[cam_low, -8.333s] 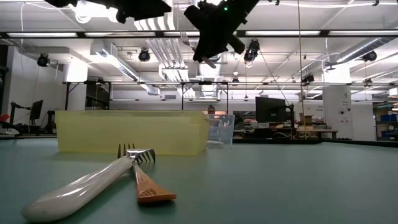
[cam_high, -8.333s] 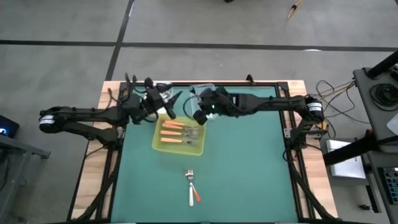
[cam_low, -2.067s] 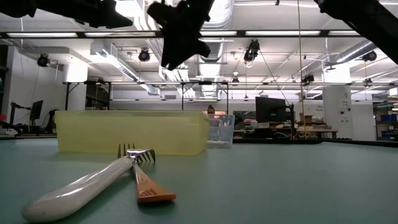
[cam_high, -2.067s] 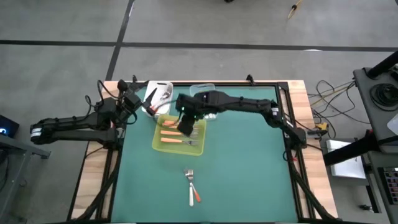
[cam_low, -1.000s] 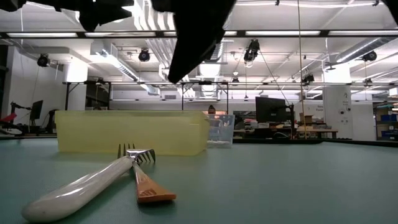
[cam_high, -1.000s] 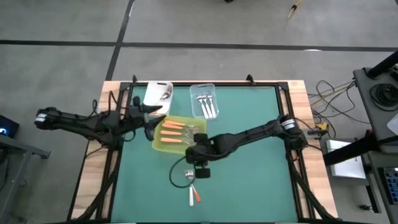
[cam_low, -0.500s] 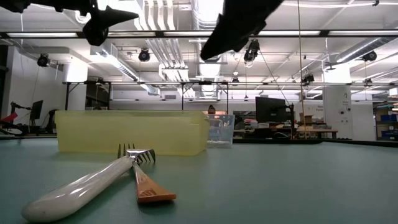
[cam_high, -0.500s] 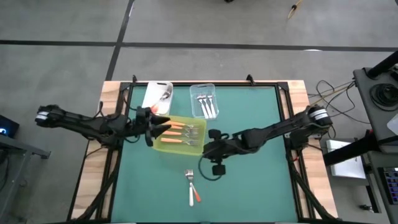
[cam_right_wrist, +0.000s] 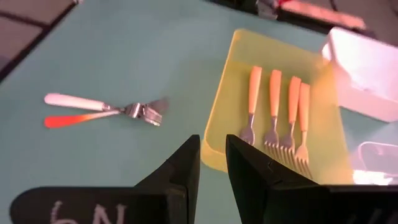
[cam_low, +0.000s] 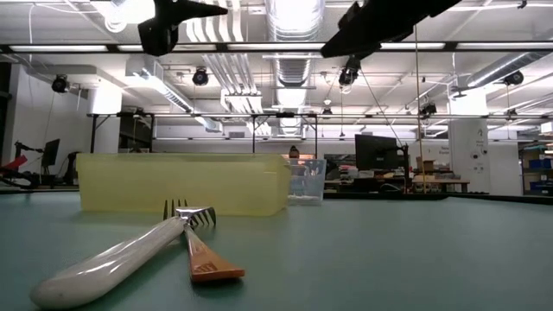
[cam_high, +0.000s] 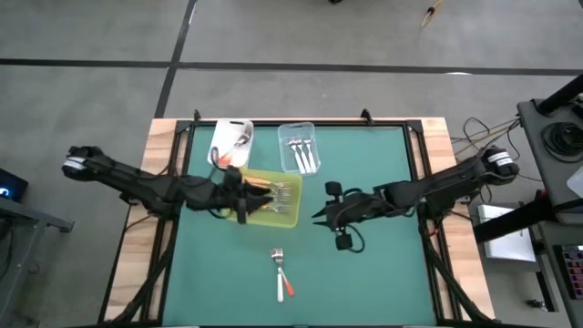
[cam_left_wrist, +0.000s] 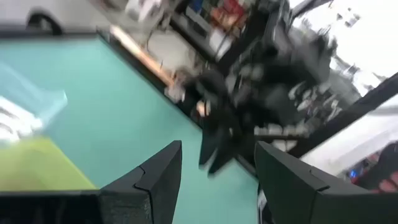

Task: Sort silverware by color (type)
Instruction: Put the white fork into the transparent bin

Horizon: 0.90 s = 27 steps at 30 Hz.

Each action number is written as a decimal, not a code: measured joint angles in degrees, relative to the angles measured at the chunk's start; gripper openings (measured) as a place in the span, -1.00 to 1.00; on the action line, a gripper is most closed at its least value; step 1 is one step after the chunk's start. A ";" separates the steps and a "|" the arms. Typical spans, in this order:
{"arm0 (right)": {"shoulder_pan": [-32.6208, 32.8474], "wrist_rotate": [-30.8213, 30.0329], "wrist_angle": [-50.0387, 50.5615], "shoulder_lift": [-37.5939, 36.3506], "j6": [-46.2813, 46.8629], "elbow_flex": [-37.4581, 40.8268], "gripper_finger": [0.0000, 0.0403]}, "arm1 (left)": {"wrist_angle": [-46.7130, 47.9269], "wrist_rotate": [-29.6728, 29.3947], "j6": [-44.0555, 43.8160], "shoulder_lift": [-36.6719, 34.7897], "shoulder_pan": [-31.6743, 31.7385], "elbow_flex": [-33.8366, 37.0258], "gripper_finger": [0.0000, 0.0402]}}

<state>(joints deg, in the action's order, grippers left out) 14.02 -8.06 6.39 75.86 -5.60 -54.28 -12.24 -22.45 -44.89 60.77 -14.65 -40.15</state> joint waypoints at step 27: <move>2.60 0.95 -5.92 -17.85 4.39 12.55 -0.66 | 64.76 4.06 -36.74 48.95 -16.06 -54.33 -0.08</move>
<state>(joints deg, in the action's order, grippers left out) 16.62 -7.10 0.47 58.01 -1.21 -41.74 52.52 -18.39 -81.63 109.72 -30.71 -94.48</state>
